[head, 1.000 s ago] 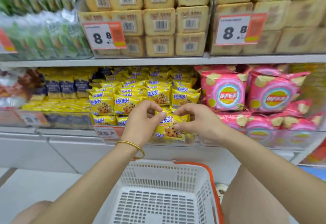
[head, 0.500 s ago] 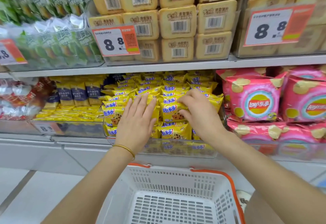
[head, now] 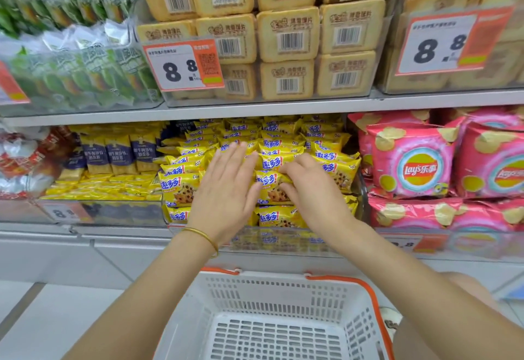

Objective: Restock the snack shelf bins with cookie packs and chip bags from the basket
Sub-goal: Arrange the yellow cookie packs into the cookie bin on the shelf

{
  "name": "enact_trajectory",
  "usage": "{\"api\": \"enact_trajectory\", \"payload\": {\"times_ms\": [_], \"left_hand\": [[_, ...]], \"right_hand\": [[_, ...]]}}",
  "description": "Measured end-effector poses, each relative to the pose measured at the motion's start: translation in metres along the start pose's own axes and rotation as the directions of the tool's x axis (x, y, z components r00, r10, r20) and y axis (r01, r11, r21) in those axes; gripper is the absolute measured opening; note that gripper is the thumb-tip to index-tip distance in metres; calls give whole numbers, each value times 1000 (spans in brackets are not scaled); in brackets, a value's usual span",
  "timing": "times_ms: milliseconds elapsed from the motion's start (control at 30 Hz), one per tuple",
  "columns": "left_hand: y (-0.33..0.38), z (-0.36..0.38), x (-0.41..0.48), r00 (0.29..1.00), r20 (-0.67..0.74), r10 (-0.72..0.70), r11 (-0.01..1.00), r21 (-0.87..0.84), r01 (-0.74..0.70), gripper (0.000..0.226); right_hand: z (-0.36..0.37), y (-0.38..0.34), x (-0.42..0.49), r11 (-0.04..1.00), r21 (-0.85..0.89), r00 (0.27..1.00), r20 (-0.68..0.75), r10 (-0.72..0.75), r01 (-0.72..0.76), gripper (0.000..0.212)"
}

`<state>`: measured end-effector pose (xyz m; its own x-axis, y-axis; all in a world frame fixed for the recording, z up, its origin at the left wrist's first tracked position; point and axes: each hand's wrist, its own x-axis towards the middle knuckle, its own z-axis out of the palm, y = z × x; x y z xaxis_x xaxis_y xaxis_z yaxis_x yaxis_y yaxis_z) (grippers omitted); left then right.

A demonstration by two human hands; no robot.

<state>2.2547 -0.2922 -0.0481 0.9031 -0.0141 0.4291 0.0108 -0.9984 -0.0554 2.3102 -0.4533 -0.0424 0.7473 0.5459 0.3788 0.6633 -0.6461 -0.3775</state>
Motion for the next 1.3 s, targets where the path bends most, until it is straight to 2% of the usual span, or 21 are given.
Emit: {"api": "enact_trajectory", "payload": {"times_ms": [67, 200, 233, 367, 400, 500, 633, 733, 800, 933, 1033, 1100, 1167, 1300], "left_hand": [[14, 3, 9, 998, 14, 58, 997, 49, -59, 58], [21, 15, 19, 996, 70, 51, 994, 94, -57, 61], [20, 17, 18, 996, 69, 53, 993, 100, -60, 61], [14, 19, 13, 994, 60, 89, 993, 68, -93, 59], [14, 17, 14, 995, 56, 82, 995, 50, -85, 58], [23, 15, 24, 997, 24, 72, 996, 42, -73, 57], [33, 16, 44, 996, 54, 68, 996, 62, -72, 65], [33, 18, 50, 995, 86, 50, 997, 52, -54, 71], [31, 18, 48, 994, 89, 59, 997, 46, -63, 71], [31, 14, 51, 994, 93, 58, 998, -3, -58, 71], [46, 8, 69, 994, 51, 92, 994, -67, -88, 71], [58, 5, 87, 988, 97, 122, 983, -146, -107, 63], [66, 7, 107, 970, 190, 149, 973, -204, -110, 43], [75, 1, 126, 945, 282, 168, 980, -154, -128, 32]], "right_hand": [[-1, 0, -5, 996, -79, 999, -36, -31, 28, 30], [-13, 15, -15, 984, -177, 951, -304, -57, 2, 38], [-13, 22, -13, 973, -230, 948, -316, -44, -31, 43], [-8, 39, 9, 919, -313, 971, -97, 219, -239, 66], [-6, 41, 13, 910, -336, 970, -48, 240, -242, 66], [-6, 44, 16, 938, -308, 984, 18, 175, -161, 62], [-21, 44, 9, 962, -144, 972, -70, 224, -232, 50], [-17, 40, 4, 917, -240, 947, -122, 296, -318, 48], [-10, 38, 2, 927, -255, 962, -83, 262, -274, 56], [-9, 42, 3, 973, -156, 985, -5, 173, -172, 59], [-16, 41, 2, 970, -30, 969, -71, 238, -241, 54], [-16, 41, -2, 960, -76, 960, -95, 263, -270, 53], [-9, 42, -8, 956, -145, 964, -115, 242, -257, 54], [5, 47, -15, 938, -213, 950, -215, 227, -273, 55]]}}
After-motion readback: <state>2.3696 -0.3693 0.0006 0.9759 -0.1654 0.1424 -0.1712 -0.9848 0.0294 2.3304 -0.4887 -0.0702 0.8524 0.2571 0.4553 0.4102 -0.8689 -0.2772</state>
